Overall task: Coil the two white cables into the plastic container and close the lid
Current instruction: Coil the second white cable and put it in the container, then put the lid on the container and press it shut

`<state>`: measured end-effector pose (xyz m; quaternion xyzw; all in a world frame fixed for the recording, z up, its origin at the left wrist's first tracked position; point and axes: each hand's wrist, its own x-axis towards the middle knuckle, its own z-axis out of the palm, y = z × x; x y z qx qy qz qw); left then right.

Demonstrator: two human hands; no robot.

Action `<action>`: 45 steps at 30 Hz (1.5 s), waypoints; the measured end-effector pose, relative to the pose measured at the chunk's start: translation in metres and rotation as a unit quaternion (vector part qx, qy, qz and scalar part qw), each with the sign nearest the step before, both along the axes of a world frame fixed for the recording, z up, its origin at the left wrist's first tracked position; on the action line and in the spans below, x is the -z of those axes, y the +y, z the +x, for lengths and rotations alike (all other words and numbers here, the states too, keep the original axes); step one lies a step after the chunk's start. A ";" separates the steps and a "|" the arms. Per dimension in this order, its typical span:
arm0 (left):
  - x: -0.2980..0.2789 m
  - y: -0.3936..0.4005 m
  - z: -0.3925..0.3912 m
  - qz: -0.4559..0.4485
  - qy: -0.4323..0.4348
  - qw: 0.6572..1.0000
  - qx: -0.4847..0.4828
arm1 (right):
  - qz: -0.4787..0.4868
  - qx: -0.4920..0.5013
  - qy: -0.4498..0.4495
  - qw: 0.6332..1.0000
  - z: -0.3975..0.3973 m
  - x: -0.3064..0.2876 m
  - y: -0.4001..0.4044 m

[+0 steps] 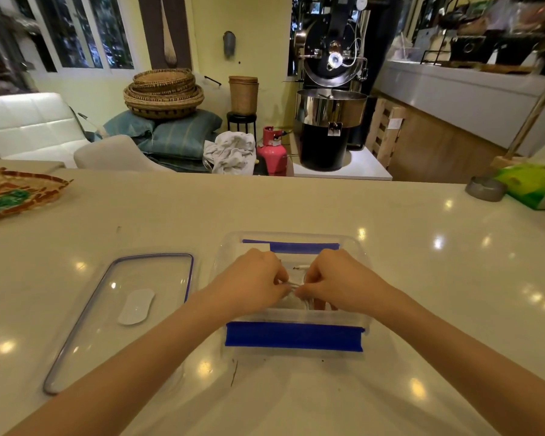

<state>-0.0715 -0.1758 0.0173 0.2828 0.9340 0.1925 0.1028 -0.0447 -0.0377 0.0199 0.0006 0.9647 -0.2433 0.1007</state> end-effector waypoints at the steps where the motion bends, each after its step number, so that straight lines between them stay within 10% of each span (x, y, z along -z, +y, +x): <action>1: 0.001 0.000 0.000 0.003 -0.010 1.000 0.000 | 0.006 0.000 0.000 1.000 -0.001 0.001 -0.001; 13: -0.017 -0.022 0.006 0.020 -0.037 0.998 -0.041 | -0.012 0.000 0.023 1.000 -0.004 -0.018 0.007; 24: -0.027 -0.114 0.020 0.230 0.061 0.964 -0.120 | -0.106 -0.189 0.127 0.968 -0.042 -0.050 -0.062; 35: 0.043 -0.197 0.024 0.067 0.097 0.893 -0.435 | 0.107 -0.238 0.102 0.960 -0.121 -0.009 -0.145; 45: 0.043 -0.200 0.022 0.141 0.100 0.877 -0.449 | 0.127 -0.180 0.069 0.973 -0.136 0.010 -0.151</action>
